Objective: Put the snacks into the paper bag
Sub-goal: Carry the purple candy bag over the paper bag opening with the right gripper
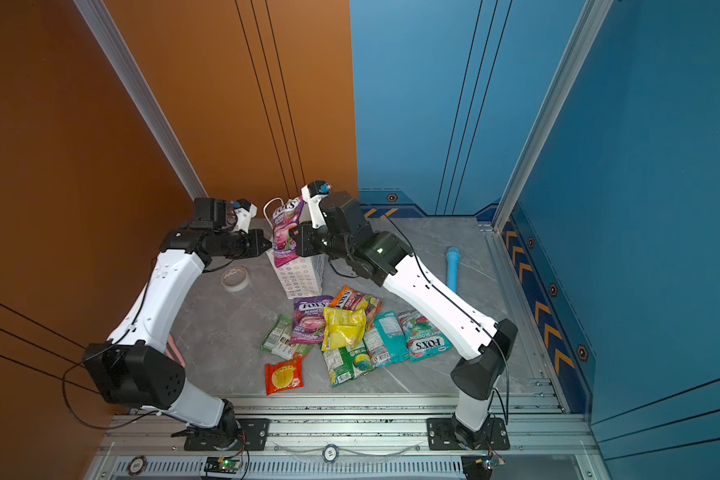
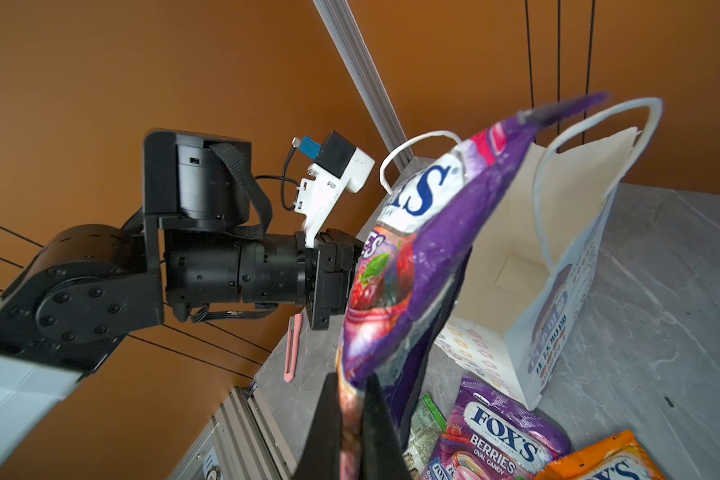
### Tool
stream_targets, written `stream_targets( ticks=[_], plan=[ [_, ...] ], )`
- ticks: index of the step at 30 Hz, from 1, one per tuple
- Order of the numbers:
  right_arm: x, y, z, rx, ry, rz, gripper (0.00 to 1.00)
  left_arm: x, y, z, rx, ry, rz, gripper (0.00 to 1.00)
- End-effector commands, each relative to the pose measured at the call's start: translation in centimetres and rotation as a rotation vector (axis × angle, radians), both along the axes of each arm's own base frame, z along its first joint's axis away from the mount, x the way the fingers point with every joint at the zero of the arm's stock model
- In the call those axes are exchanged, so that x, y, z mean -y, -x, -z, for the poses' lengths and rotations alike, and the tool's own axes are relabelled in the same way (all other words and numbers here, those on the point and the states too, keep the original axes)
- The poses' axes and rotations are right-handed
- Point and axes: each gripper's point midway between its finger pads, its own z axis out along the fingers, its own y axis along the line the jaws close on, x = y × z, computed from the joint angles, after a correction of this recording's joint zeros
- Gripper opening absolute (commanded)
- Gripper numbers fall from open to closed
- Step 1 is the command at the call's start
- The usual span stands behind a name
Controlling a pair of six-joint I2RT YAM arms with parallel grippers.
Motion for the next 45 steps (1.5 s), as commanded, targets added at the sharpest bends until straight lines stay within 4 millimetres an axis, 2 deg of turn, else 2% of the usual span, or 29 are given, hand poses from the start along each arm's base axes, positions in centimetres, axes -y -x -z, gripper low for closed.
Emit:
stream_targets(
  ticks=[1, 4, 13, 20, 28, 30, 33, 45],
  plan=[
    [-0.3, -0.7, -3.1, 0.067, -0.054, 0.003, 0.0, 0.1, 0.5, 0.0, -0.006, 0.023, 0.005, 0.02],
    [-0.6, -2.0, -3.2, 0.073, -0.061, 0.02, 0.0, 0.1, 0.4, 0.0, -0.006, 0.027, 0.004, 0.02],
    [0.4, -6.4, -3.2, 0.084, -0.077, 0.114, 0.0, 0.2, 0.4, 0.2, -0.008, 0.035, 0.006, 0.02],
    [1.0, -9.3, -1.7, 0.069, -0.062, 0.175, 0.0, 0.3, 0.4, 0.3, -0.011, 0.037, 0.006, 0.02],
    [1.7, -10.8, -0.3, 0.074, -0.019, 0.225, 0.0, 0.4, 0.4, 0.4, -0.014, 0.045, 0.009, 0.02],
    [1.1, -11.6, 1.3, 0.053, 0.0, 0.228, 0.0, 0.4, 0.4, 0.4, -0.015, 0.047, 0.01, 0.02],
    [0.3, -12.2, 2.3, 0.037, 0.009, 0.218, 0.0, 0.4, 0.4, 0.4, -0.015, 0.047, 0.011, 0.02],
    [-1.6, -13.4, 5.1, -0.025, -0.009, 0.19, 0.0, 0.7, 0.3, 0.6, -0.022, 0.063, 0.017, 0.02]
  ],
)
